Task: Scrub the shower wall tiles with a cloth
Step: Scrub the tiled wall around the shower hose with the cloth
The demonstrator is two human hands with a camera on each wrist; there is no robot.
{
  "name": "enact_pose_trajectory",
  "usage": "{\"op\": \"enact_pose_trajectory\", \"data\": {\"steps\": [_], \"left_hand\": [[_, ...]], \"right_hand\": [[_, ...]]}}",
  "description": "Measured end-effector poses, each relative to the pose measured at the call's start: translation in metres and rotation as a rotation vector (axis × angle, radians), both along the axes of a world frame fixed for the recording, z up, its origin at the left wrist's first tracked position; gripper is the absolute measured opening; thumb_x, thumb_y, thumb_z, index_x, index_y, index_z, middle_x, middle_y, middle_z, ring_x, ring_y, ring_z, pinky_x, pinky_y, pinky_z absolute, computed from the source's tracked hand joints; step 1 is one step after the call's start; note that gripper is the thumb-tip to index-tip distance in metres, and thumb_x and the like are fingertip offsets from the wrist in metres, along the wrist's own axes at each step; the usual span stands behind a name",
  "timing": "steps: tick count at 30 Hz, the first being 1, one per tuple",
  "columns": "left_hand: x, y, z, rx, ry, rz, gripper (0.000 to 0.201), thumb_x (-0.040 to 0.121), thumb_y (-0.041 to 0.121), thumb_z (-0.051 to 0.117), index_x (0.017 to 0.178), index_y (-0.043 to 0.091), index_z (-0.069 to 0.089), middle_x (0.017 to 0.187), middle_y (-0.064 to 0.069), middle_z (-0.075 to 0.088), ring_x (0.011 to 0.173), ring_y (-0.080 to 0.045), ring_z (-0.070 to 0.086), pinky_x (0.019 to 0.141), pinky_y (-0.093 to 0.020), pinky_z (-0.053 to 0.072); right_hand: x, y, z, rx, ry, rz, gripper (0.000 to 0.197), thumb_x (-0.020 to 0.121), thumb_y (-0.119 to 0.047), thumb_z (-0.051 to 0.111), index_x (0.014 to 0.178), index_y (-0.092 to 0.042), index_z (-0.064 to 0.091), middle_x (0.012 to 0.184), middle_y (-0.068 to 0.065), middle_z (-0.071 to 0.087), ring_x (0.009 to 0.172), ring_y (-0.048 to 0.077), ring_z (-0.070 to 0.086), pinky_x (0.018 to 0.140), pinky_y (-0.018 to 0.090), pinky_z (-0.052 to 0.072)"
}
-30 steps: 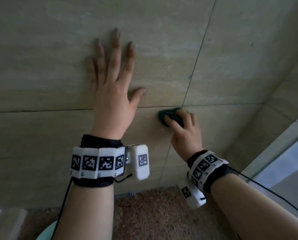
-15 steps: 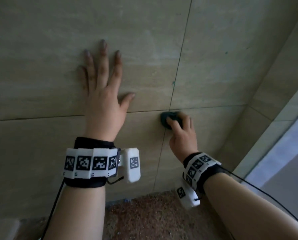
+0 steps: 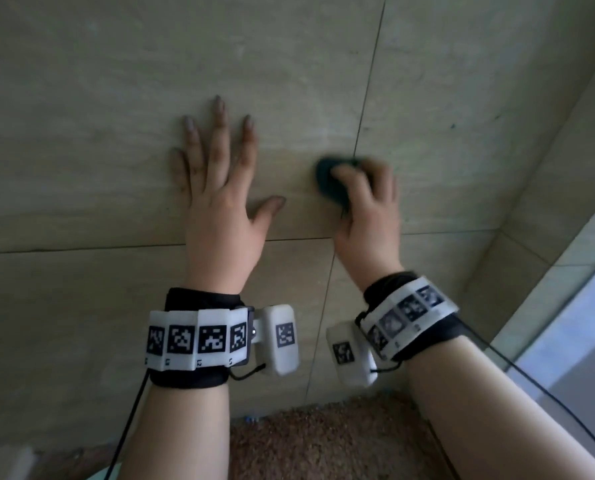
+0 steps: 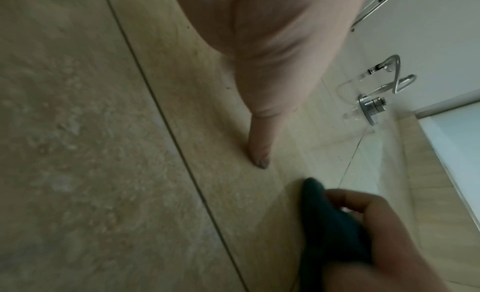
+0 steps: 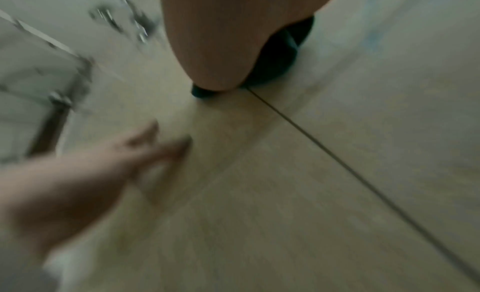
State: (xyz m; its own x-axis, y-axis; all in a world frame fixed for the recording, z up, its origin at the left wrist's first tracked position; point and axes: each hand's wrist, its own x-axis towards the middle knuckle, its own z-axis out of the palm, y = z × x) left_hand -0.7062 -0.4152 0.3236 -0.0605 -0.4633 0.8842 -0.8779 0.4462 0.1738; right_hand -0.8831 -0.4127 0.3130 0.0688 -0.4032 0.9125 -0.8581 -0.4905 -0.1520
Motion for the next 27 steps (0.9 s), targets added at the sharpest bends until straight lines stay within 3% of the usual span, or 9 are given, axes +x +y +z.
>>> {"op": "enact_pose_trajectory", "data": {"steps": [3, 5, 8, 11, 16, 18, 21, 25, 27], "left_hand": [[0.001, 0.000, 0.001, 0.004, 0.004, 0.004, 0.087, 0.082, 0.040, 0.070, 0.152, 0.013, 0.025, 0.159, -0.018, 0.013, 0.143, -0.044, 0.003, 0.116, -0.050, 0.001], [0.000, 0.000, 0.002, 0.005, 0.001, 0.006, 0.088, 0.082, 0.040, 0.070, 0.152, 0.014, 0.023, 0.159, -0.018, 0.012, 0.143, -0.045, 0.003, 0.116, -0.052, 0.001], [-0.003, 0.001, 0.003, 0.002, -0.007, 0.025, 0.090, 0.081, 0.036, 0.073, 0.153, 0.014, 0.023, 0.159, -0.017, 0.011, 0.144, -0.045, 0.003, 0.116, -0.053, 0.003], [-0.005, 0.002, 0.019, 0.017, -0.058, 0.020, 0.096, 0.077, 0.034, 0.076, 0.153, 0.015, 0.020, 0.160, -0.016, 0.006, 0.144, -0.044, -0.002, 0.117, -0.048, -0.003], [-0.020, -0.001, 0.074, 0.016, -0.152, -0.010, 0.104, 0.073, 0.036, 0.078, 0.153, 0.020, 0.014, 0.161, -0.011, -0.001, 0.145, -0.039, -0.008, 0.117, -0.046, -0.009], [-0.030, -0.003, 0.098, -0.017, -0.163, -0.036, 0.100, 0.074, 0.035, 0.077, 0.153, 0.020, 0.017, 0.161, -0.010, 0.001, 0.146, -0.038, -0.007, 0.116, -0.045, -0.009], [-0.035, -0.006, 0.123, -0.039, -0.210, -0.019, 0.100, 0.074, 0.038, 0.077, 0.153, 0.020, 0.019, 0.161, -0.010, 0.003, 0.146, -0.039, -0.004, 0.117, -0.050, -0.004], [-0.033, -0.008, 0.126, -0.044, -0.234, -0.007, 0.100, 0.072, 0.038, 0.077, 0.153, 0.020, 0.021, 0.161, -0.012, 0.007, 0.145, -0.040, 0.000, 0.116, -0.051, -0.002], [-0.032, -0.007, 0.125, -0.031, -0.251, 0.001, 0.099, 0.075, 0.040, 0.074, 0.153, 0.021, 0.018, 0.161, -0.010, 0.005, 0.146, -0.038, -0.002, 0.116, -0.049, -0.004]], "right_hand": [[-0.004, 0.002, -0.043, 0.065, 0.209, -0.049, 0.050, 0.067, -0.008, 0.037, 0.115, -0.018, 0.044, 0.119, 0.008, 0.036, 0.093, 0.030, 0.038, 0.069, 0.043, 0.050], [-0.010, 0.003, -0.037, 0.066, 0.261, -0.047, 0.051, 0.066, -0.007, 0.036, 0.115, -0.019, 0.045, 0.118, 0.008, 0.037, 0.091, 0.030, 0.038, 0.066, 0.042, 0.050], [-0.011, 0.005, 0.002, 0.069, 0.148, -0.029, 0.054, 0.067, -0.002, 0.035, 0.118, -0.017, 0.049, 0.119, 0.011, 0.041, 0.097, 0.034, 0.043, 0.070, 0.046, 0.050], [-0.010, 0.004, 0.057, 0.030, 0.004, -0.027, 0.055, 0.068, 0.008, 0.046, 0.118, -0.010, 0.058, 0.121, 0.021, 0.048, 0.103, 0.042, 0.048, 0.074, 0.051, 0.051], [-0.035, -0.005, 0.140, -0.104, -0.204, -0.067, 0.060, 0.066, 0.011, 0.040, 0.119, -0.010, 0.059, 0.125, 0.018, 0.045, 0.110, 0.033, 0.045, 0.081, 0.031, 0.041], [-0.037, -0.008, 0.147, -0.148, -0.262, -0.060, 0.061, 0.064, 0.012, 0.039, 0.117, -0.009, 0.059, 0.124, 0.018, 0.045, 0.109, 0.033, 0.045, 0.080, 0.032, 0.041], [-0.029, -0.011, 0.113, -0.149, -0.100, -0.061, 0.055, 0.066, 0.009, 0.042, 0.114, -0.010, 0.057, 0.121, 0.020, 0.046, 0.103, 0.040, 0.047, 0.075, 0.041, 0.048], [-0.036, -0.003, 0.014, -0.058, 0.284, -0.093, 0.044, 0.067, -0.007, 0.037, 0.107, -0.022, 0.047, 0.113, 0.008, 0.040, 0.091, 0.031, 0.040, 0.061, 0.039, 0.051], [-0.042, 0.004, -0.011, -0.001, 0.362, -0.103, 0.046, 0.064, -0.008, 0.036, 0.106, -0.024, 0.046, 0.111, 0.005, 0.040, 0.086, 0.028, 0.039, 0.059, 0.038, 0.052]]}}
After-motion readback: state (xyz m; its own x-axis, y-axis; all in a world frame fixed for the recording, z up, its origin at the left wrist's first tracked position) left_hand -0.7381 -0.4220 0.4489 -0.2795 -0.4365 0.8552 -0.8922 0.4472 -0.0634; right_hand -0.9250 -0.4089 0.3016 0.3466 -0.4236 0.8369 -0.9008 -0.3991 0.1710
